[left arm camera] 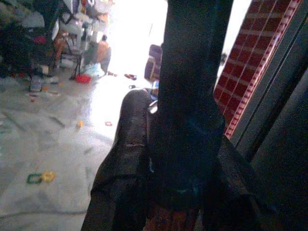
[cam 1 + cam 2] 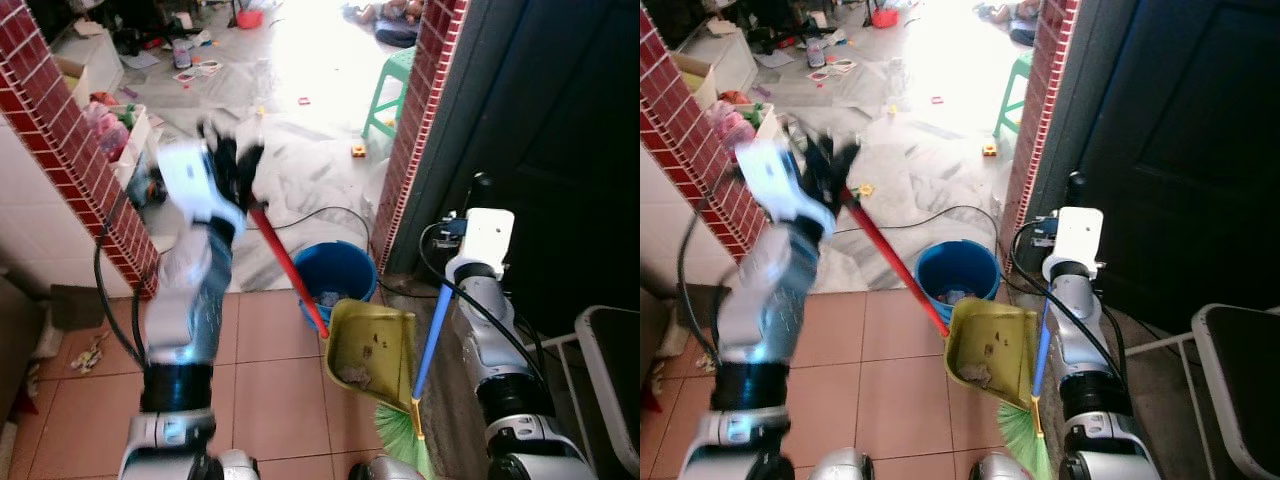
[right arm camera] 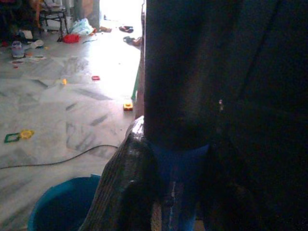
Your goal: Sweep floor
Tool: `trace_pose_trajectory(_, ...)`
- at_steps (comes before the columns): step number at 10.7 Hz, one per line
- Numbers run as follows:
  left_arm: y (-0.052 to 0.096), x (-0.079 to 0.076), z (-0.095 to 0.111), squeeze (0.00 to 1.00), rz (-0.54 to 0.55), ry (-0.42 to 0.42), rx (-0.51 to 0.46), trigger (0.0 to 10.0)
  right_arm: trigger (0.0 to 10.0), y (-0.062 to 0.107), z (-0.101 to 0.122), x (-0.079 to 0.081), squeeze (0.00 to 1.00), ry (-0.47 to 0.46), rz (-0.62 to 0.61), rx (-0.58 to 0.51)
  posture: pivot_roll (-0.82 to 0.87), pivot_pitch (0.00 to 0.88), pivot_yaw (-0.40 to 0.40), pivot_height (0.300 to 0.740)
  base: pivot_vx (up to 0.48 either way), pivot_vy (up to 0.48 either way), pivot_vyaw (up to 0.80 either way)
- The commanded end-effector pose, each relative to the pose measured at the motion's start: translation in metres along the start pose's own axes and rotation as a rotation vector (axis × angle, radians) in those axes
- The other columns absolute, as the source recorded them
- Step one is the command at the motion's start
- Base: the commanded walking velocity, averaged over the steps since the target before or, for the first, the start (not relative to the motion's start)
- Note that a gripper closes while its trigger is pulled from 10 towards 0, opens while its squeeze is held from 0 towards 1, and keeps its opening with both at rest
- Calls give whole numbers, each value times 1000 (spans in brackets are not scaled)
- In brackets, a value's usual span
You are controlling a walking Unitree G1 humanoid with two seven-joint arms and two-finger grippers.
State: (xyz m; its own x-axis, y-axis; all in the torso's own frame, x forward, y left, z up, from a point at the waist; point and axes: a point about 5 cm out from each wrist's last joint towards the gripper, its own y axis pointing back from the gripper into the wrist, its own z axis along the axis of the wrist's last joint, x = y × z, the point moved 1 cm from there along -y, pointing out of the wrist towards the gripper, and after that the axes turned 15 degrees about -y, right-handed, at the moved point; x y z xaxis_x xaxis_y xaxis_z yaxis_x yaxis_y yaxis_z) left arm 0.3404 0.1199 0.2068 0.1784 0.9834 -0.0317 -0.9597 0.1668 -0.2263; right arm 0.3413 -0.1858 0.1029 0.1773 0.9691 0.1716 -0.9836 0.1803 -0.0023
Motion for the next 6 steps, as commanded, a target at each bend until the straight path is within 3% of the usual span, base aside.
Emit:
trace_pose_trajectory(1, -7, -4, 33, 0, -9, 35, -126, 10000, 10000, -3, 4, 3, 0, -3, 7, -11, -41, 0, -18, 740, 0, 0, 0)
trace_pose_trajectory(4, -23, 4, 71, 0, 31, 46, -209, 10000, 10000, -5, 3, 5, 0, -4, 8, -11, -43, 0, -11, 740, 0, 0, 0)
trace_pose_trajectory(6, -31, 34, 86, 0, 187, -164, -286, 10000, 10000, -5, 3, 5, 0, -9, 5, -16, -41, 0, -8, 740, 0, 0, 0)
